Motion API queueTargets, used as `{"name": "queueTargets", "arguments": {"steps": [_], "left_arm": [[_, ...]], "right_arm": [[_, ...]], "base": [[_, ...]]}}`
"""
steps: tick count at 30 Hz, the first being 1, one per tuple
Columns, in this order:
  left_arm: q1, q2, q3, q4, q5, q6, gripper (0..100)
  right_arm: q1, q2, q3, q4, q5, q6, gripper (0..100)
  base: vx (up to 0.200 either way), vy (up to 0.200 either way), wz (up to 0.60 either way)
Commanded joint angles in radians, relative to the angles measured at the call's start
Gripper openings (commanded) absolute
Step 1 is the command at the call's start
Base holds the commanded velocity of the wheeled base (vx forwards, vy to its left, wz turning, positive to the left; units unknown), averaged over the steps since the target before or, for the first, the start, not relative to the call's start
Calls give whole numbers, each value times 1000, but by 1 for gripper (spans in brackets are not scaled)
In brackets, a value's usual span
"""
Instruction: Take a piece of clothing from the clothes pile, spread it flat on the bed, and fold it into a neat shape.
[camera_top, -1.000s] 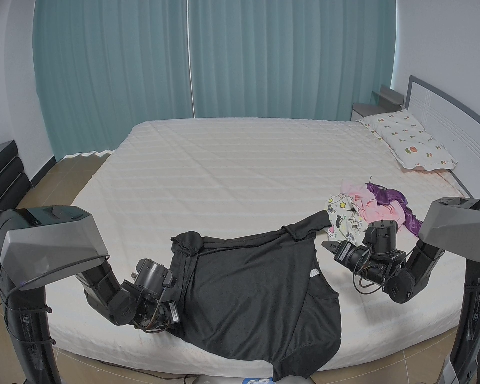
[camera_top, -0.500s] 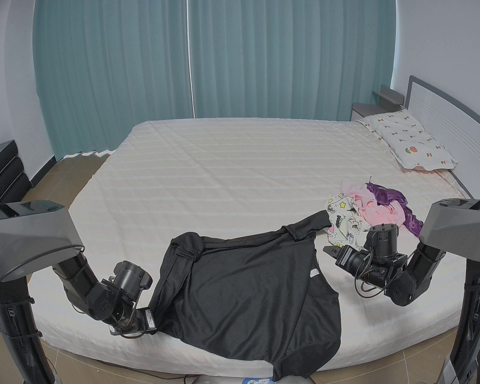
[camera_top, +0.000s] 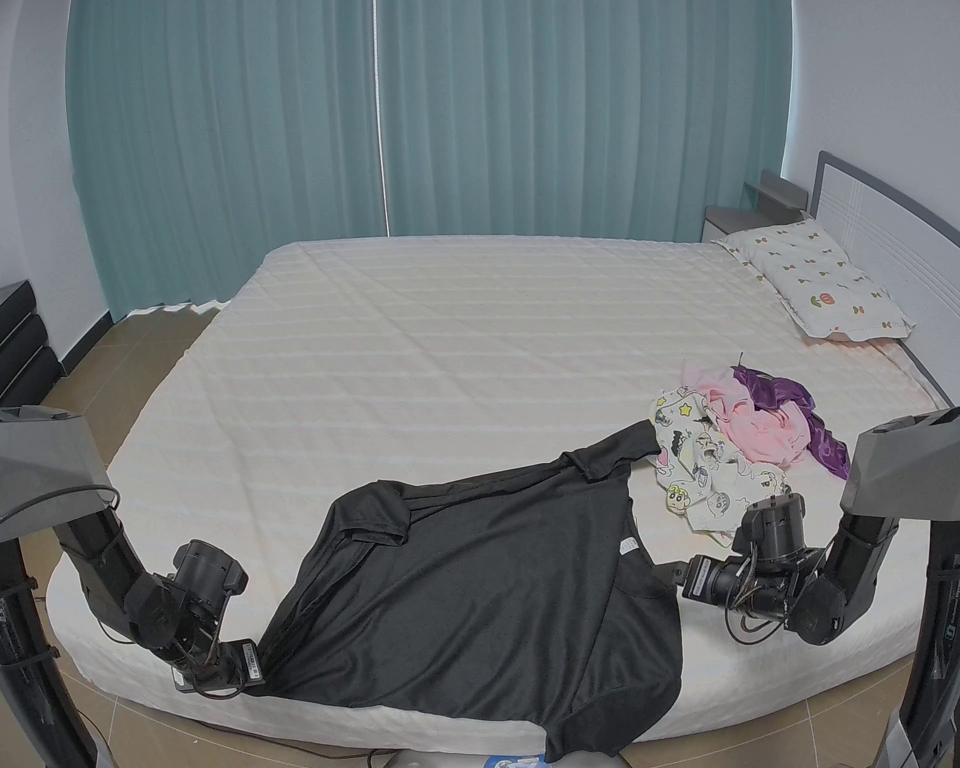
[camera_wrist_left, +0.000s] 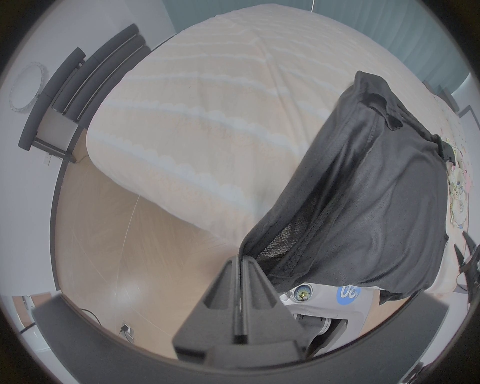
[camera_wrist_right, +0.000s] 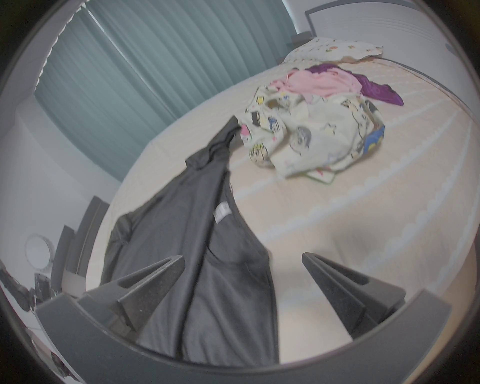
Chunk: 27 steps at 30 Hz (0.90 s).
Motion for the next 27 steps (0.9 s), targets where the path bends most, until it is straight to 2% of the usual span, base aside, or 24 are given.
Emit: {"name": "queueTargets", "arguments": {"steps": [1,11,12,16,19,24,26,27], "left_arm": [[18,-7,22,0,-19,3,0],[46,-5,36,-5,-59,6,0],[46,-4,36,-6,-61,6,0],[44,2,32,-9,-61,6,0],[49,-1,22,-8,-74,7,0],[49,-4,25,-2,-79,9,0],[49,-4,28,-2,-79,9,0],[49,-5,35,-2,-79,9,0]], "right_arm": [[18,61,43,-3,17,-6,100],[105,135,84,-76,26,-30,100],[105,141,86,-79,24,-46,0],[107,141,103,-78,20,-77,0],[95,136,152,-81,18,-130,0],[59,93,210,-79,15,-147,0],[47,76,228,-76,15,-164,0],[16,63,251,-79,12,-195,0]], "base": [[0,0,0],[0,0,0],[0,0,0],[0,0,0],[0,0,0],[0,0,0],[0,0,0],[0,0,0]]}}
